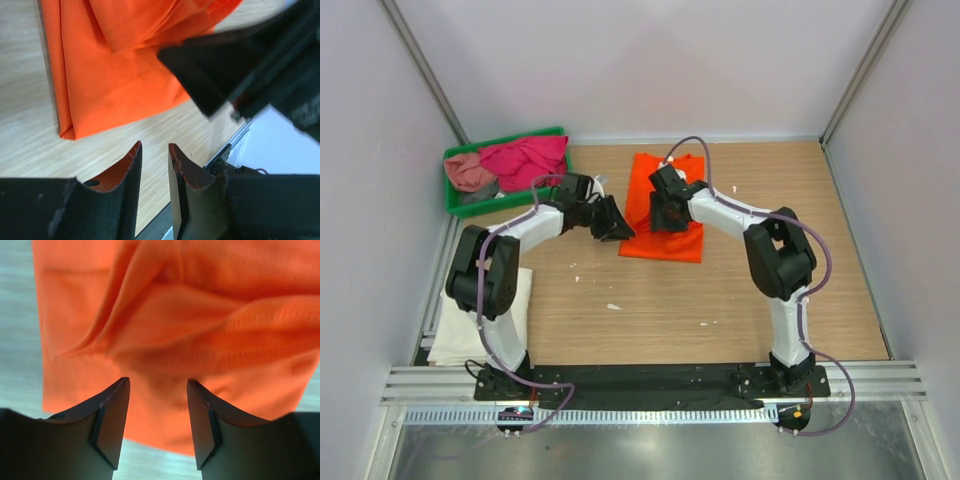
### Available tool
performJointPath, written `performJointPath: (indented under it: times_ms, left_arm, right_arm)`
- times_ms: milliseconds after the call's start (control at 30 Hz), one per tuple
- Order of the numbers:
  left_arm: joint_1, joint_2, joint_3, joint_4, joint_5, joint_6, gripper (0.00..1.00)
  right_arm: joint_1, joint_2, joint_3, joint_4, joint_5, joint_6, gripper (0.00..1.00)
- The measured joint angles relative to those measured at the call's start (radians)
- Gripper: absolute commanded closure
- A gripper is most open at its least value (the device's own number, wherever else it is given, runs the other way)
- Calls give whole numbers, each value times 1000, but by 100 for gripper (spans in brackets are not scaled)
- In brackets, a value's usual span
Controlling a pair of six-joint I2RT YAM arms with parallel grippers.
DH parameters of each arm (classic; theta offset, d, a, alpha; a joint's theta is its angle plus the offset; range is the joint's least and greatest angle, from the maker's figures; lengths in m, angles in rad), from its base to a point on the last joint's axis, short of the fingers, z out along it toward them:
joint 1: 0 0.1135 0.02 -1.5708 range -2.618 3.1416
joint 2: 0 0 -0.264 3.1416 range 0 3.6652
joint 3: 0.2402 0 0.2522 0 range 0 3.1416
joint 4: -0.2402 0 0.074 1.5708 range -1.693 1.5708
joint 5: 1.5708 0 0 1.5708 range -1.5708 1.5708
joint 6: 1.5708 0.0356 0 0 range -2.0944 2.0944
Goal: Fold and stack the t-shirts
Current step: Fold the tshirt
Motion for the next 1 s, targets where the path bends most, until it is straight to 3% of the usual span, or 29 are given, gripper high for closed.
performJointPath:
  times_ms: [133, 400, 533, 633, 733, 867, 1000]
  left_arm:
    - [0, -61, -44, -2, -4, 0, 71]
    - [0, -84, -61, -5, -6, 6, 56]
    - [0, -34, 2, -21, -2, 23, 54]
    - [1, 29, 71, -29, -2, 42, 55]
    - [3, 55, 93, -55, -11, 67, 57]
    - [4, 57, 94, -121, -33, 121, 59]
    - [6, 58, 92, -159, -47, 162, 59]
  right_arm:
    - [-13, 109, 151, -16, 50, -24, 41]
    - [-93, 298, 609, -66, 82, -101, 36]
    - [-133, 269, 658, -104, 50, -113, 31]
    - [-156, 159, 522, -121, -22, -113, 31]
    - [-185, -24, 255, -113, -131, -112, 32]
    - [-222, -235, -77, -77, -284, -122, 49]
    - [-254, -332, -317, -34, -392, -123, 55]
